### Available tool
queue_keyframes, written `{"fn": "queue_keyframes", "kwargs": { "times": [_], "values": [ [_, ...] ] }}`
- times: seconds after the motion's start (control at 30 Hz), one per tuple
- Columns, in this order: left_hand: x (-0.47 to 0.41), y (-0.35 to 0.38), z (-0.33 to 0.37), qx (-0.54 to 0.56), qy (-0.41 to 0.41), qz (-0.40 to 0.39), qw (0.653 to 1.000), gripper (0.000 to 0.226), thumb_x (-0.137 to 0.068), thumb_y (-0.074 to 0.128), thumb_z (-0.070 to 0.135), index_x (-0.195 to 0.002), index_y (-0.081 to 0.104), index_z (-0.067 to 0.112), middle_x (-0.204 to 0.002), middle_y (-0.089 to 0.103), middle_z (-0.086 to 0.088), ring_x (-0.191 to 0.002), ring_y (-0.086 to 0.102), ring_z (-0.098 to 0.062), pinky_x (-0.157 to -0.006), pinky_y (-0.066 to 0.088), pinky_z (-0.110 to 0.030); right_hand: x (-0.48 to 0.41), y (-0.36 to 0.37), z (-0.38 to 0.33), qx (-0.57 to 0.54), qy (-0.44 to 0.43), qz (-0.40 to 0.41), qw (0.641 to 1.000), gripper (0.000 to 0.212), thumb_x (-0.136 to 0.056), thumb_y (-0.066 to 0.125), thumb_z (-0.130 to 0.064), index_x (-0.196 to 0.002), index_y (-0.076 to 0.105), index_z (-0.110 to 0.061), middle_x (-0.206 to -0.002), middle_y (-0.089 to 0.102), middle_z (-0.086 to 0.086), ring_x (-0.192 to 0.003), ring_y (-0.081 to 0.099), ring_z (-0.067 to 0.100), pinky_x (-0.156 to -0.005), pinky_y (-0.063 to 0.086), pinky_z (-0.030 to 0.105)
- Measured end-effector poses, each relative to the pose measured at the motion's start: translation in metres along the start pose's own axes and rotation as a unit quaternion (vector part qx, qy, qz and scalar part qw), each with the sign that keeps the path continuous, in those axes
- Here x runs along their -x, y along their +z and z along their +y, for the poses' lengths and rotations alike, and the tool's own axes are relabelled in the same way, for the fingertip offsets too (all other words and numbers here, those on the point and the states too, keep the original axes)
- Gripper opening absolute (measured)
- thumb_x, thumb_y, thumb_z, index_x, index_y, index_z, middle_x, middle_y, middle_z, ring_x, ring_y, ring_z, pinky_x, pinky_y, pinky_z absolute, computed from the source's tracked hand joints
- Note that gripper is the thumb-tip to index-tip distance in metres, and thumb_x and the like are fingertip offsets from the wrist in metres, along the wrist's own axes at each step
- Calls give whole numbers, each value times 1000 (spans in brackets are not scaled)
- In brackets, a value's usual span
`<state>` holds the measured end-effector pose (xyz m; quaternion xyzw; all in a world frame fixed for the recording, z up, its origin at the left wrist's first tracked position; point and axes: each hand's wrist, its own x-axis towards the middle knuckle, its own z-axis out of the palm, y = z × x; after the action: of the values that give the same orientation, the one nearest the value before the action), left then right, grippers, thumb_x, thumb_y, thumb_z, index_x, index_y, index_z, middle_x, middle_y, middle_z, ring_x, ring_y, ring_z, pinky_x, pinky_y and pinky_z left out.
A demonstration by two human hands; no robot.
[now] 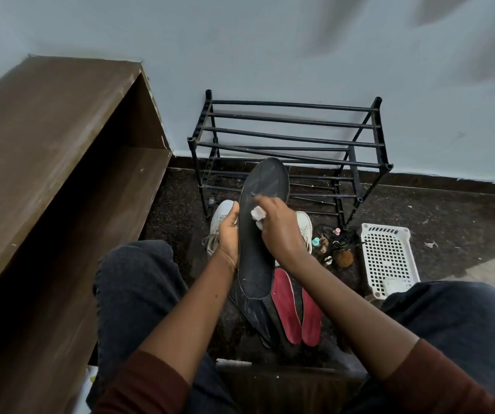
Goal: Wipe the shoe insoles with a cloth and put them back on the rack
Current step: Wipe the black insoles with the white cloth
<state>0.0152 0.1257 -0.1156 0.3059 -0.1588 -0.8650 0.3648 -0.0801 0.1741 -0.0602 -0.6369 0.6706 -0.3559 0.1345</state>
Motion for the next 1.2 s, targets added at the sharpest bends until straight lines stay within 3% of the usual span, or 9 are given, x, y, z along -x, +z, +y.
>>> {"fn": "queue_keyframes", "kwargs": {
  "times": [0.1, 0.17, 0.27, 0.33, 0.53, 0.67, 0.8, 0.93, 1.2],
  "values": [
    [-4, -2, 3, -6, 14, 7, 1000, 53, -91, 39, 45, -106, 68, 3, -108, 64, -14, -98, 63, -25, -97, 46, -34, 11, 9, -4, 6, -33, -8, 999, 26, -72, 55, 12, -91, 67, -1, -90, 63, 16, -79, 63, 32, -68, 43, 28],
    [-6, -7, 4, -4, 20, 20, 1000, 60, -97, 31, 45, -99, 73, 3, -104, 67, -15, -94, 66, -25, -94, 48, -34, 26, 13, -8, 6, -60, -8, 998, 22, -76, 52, 6, -90, 67, -4, -91, 65, 13, -78, 64, 28, -63, 48, 29],
    [-9, -11, 5, -5, -1, 24, 1000, 65, -95, 32, 52, -124, 57, 0, -128, 55, -23, -116, 55, -33, -108, 37, -44, 48, 13, -10, 48, -110, -16, 993, 26, -81, 44, -15, -93, 66, -12, -95, 69, 3, -73, 67, 23, -47, 50, 27],
    [-6, -9, 5, -6, -6, 27, 1000, 65, -95, 31, 52, -119, 61, 0, -124, 57, -23, -112, 58, -34, -102, 43, -44, 45, 10, -6, 83, -124, -13, 989, 25, -81, 45, -21, -94, 66, -16, -93, 70, -2, -71, 67, 21, -45, 46, 26],
    [3, -5, 2, 1, -22, -2, 1000, 59, -88, 38, 50, -104, 71, 4, -103, 68, -15, -93, 66, -28, -86, 53, -37, -7, -13, 2, -49, 65, 78, 994, 22, -79, 59, 7, -95, 72, -2, -94, 71, 14, -87, 65, 24, -74, 35, 6],
    [3, 1, 2, 10, -32, -9, 999, 65, -96, 28, 49, -96, 74, 4, -96, 70, -15, -86, 70, -26, -78, 56, -35, -8, -10, -2, -36, 93, 23, 995, 23, -80, 59, 0, -98, 72, -6, -106, 68, 11, -97, 62, 21, -87, 39, 16],
    [-3, 0, 3, 26, -6, 9, 1000, 63, -97, 30, 45, -94, 73, -2, -98, 69, -18, -85, 70, -28, -80, 56, -38, 19, 2, -6, -27, 9, -47, 998, 17, -81, 63, -7, -95, 74, -7, -110, 67, 10, -97, 64, 22, -85, 33, 10],
    [-1, -3, 5, 22, -7, 2, 1000, 70, -98, 25, 48, -91, 75, -1, -98, 70, -20, -85, 70, -30, -76, 57, -40, 40, 9, 1, -28, -125, -83, 988, 17, -71, 62, 1, -80, 74, -5, -95, 71, 12, -83, 69, 25, -77, 54, 29],
    [3, 3, -2, 22, -3, 17, 1000, 50, -85, 44, 42, -89, 73, 2, -95, 67, -15, -88, 66, -24, -91, 50, -32, -1, 7, 2, -5, -98, 4, 995, 21, -72, 58, 2, -84, 74, -4, -80, 69, 13, -69, 67, 27, -65, 45, 25]
  ]
}}
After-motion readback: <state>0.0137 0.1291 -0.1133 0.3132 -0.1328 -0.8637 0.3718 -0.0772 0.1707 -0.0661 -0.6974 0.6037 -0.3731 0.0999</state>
